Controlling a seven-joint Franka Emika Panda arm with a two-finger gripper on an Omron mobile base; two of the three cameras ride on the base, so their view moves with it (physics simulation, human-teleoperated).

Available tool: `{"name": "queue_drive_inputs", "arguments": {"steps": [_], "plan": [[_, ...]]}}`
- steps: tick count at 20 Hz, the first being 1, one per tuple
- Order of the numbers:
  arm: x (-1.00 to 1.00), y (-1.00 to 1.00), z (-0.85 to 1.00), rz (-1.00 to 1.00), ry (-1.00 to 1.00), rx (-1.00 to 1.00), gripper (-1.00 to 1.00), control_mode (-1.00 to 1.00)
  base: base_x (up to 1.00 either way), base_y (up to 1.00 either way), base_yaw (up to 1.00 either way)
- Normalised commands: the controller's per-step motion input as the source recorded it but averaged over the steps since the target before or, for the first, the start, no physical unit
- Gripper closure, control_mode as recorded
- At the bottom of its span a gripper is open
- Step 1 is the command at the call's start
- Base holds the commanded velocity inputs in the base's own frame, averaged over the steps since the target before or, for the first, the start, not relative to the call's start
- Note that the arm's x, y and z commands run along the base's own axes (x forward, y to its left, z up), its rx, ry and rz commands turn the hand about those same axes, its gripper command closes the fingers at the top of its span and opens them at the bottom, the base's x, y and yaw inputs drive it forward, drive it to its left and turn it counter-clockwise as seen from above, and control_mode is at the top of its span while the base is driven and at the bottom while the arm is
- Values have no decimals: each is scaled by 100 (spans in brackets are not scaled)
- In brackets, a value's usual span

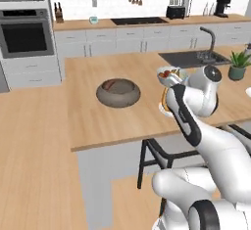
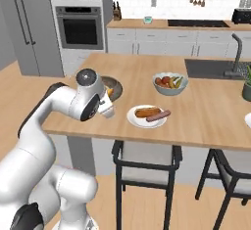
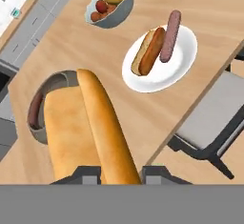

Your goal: Place one bun and one sausage from the bowl on each plate.

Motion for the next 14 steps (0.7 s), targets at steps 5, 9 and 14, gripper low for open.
{"name": "queue_drive_inputs", "arguments": {"steps": [5, 9, 14], "plan": [[0, 0, 0, 0, 0, 0, 100, 100, 37, -100, -40], [0, 0, 0, 0, 0, 0, 100, 100, 54, -100, -36], [0, 0, 0, 0, 0, 0, 100, 100, 84, -100, -31]]}}
